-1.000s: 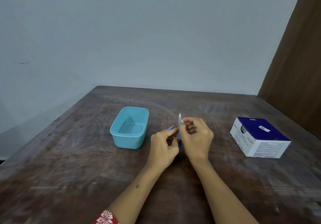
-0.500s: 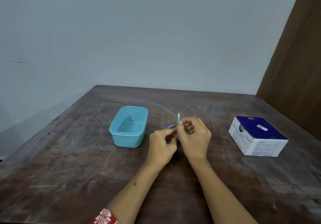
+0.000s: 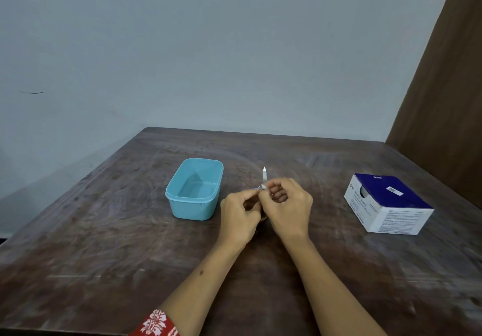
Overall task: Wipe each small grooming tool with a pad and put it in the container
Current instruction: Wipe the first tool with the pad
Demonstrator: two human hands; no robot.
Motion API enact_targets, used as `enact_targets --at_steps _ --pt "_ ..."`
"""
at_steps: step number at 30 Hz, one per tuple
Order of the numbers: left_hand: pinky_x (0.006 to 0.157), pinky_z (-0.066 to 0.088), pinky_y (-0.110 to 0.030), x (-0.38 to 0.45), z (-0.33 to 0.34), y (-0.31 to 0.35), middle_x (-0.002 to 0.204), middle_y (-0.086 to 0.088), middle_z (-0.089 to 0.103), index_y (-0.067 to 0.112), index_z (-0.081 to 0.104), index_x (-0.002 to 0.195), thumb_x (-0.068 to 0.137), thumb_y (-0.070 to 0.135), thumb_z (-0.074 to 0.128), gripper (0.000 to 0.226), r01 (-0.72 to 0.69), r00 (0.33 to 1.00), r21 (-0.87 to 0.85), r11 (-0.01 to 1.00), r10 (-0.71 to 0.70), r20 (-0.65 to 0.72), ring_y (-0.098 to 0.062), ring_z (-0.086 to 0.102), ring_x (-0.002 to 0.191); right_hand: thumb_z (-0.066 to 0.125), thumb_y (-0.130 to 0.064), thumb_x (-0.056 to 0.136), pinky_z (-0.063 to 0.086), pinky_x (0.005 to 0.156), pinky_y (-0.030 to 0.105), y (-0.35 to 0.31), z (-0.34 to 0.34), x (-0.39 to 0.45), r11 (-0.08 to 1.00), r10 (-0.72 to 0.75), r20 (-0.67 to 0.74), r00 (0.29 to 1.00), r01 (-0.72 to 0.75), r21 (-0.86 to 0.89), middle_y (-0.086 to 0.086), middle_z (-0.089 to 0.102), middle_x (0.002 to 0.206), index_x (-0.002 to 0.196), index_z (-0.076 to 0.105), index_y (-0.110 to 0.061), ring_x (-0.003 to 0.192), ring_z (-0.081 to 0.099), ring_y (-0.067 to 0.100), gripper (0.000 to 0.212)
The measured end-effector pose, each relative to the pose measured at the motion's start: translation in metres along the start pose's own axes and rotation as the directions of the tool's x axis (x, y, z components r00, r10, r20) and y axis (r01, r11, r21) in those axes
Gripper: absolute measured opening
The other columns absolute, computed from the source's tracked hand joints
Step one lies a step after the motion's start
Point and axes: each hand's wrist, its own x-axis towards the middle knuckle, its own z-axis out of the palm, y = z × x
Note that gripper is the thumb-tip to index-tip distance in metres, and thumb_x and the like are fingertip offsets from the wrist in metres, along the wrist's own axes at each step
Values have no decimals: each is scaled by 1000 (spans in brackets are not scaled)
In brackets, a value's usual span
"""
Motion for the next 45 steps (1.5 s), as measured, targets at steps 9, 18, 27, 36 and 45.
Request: enact_targets --at_steps 9,18,27,36,45 --pt "71 59 -42 1 1 -2 84 -3 75 13 73 101 81 -1 61 28 5 999 22 1000 -6 50 -14 71 77 71 -3 72 49 58 20 -2 -2 1 1000 29 -42 999 -29 5 -8 63 73 79 72 -15 61 58 6 14" --pt "72 57 -22 6 2 -3 88 1 75 13 72 106 81 2 64 28 -22 999 59 998 20 32 -3 69 78 69 0 79 47 61 8 0 -3 2 1000 8 -40 999 -8 14 -3 65 79 90 73 -10 65 59 2 15" --pt "73 56 -20 7 2 0 92 2 75 15 70 108 80 1 62 32 -34 999 57 998 33 16 2 68 81 70 -2 78 50 62 15 0 0 3 1000 13 -39 999 -13 -1 -4 66 79 87 72 -12 67 61 5 14" --pt "78 57 -26 8 1 -1 94 2 74 15 72 106 79 3 64 30 -35 997 76 997 40 -63 -3 68 84 71 -5 71 54 58 23 0 1 1 997 68 2 998 -68 35 -6 65 68 77 70 -16 59 61 6 13" --pt "65 55 -16 6 2 -2 82 8 74 17 74 100 79 2 64 28 -52 998 71 996 54 -18 1 68 74 70 -5 72 55 63 26 -2 -1 1 997 78 3 997 -78 17 -4 69 71 79 71 -14 64 64 5 12"
